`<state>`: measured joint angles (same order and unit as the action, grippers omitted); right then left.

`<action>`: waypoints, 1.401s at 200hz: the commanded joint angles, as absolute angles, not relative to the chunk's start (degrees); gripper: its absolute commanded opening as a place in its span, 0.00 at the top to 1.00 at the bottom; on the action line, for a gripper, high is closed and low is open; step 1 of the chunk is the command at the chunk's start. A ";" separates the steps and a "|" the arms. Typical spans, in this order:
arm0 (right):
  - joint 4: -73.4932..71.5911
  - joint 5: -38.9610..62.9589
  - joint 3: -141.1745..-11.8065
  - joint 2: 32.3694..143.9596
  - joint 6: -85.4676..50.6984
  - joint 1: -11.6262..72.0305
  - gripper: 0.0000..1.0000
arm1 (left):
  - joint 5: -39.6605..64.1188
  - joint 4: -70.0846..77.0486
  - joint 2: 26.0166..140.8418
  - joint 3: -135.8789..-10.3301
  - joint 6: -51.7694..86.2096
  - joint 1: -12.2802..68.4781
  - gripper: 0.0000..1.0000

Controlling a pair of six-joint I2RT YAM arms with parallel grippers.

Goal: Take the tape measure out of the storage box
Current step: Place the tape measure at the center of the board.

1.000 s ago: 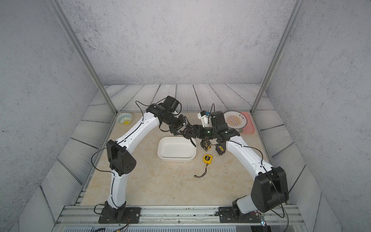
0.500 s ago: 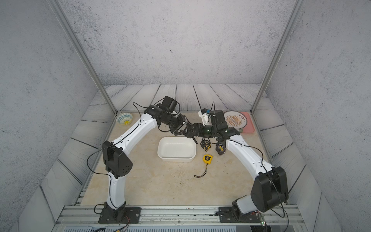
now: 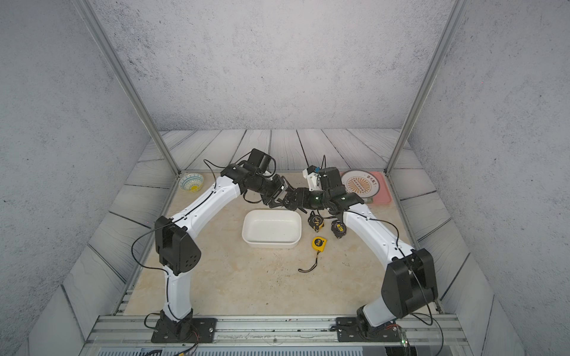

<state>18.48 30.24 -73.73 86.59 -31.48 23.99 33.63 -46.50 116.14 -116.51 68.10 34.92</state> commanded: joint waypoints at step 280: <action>26.04 29.90 -39.75 57.22 -47.86 2.16 1.00 | 10.45 -63.63 115.18 -116.54 32.16 29.09 0.02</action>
